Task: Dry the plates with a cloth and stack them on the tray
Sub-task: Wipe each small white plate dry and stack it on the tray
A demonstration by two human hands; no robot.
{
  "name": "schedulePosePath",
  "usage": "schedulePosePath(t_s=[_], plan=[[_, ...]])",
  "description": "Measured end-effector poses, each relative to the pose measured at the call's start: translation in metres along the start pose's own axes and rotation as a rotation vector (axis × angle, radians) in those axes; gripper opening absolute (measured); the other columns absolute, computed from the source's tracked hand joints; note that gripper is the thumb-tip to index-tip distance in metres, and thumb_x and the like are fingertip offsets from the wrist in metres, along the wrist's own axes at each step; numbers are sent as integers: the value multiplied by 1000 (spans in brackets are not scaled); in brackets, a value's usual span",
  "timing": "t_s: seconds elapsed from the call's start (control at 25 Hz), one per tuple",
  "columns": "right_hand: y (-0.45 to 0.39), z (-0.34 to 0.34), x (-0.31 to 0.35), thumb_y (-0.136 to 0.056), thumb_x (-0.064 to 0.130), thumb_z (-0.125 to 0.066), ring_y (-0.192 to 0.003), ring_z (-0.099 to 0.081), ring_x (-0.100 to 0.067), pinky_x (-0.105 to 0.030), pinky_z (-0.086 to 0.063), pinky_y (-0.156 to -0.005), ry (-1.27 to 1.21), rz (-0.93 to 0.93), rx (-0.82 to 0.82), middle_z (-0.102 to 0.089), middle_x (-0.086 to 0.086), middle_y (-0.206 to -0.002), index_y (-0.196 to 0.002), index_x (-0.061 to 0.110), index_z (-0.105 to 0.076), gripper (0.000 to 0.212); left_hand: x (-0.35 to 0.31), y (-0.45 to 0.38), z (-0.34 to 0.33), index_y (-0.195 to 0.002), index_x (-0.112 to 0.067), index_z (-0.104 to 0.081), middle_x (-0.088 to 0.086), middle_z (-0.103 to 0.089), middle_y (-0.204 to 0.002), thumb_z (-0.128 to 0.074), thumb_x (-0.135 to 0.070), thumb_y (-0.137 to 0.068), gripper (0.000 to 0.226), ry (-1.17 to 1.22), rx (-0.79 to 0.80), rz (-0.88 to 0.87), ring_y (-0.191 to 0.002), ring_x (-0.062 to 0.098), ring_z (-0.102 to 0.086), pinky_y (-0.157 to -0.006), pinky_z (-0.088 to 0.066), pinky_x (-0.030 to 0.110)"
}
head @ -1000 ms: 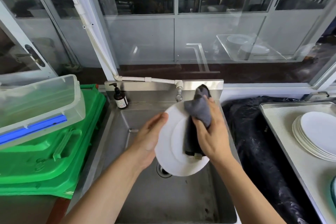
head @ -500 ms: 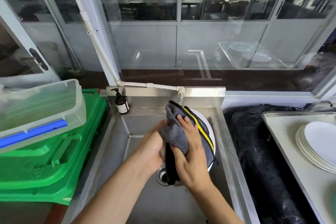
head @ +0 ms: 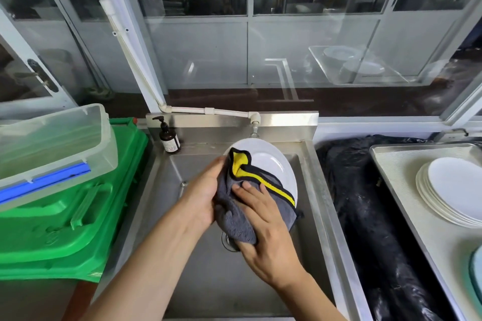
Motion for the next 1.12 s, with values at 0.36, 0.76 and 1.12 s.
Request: schedulePosePath(t_s=[0.36,0.76,1.12], plan=[[48,28,-44,-97,29,-55,-147,-42,-20,-37,-32,-121,-150,-312,-278,-50,1,-155,-146,17,-54,50,-27,7,7,-135,-10,-61,14,-71,-124,-56,-32,-100,42,-36,-104,-164,-113,29,-67,-87,-53,38],[5,71,-102,-92,50,-49,-107,-61,10,-2,-42,-81,-272,-698,-504,-67,34,-106,-114,46,-62,26,-19,17,-6,-131,-14,-64,10,-71,-124,-57,-29,-100,35,-242,-16,-167,-118,31,-65,-102,-50,43],[-38,34,-20,-103,26,-49,-155,-24,-18,-51,-21,-125,-95,-188,-100,-31,1,-166,-157,7,-36,59,-25,6,-3,-86,-20,-71,-4,-76,-82,-62,-12,-97,17,-100,-244,-387,-92,19,-71,-85,-55,28]])
Point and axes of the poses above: each hand's wrist, its own y-axis away from the middle knuckle, its own z-axis out of the back of the hand, x = y × z, the point moved 8 cm from there along -y, towards the middle knuckle
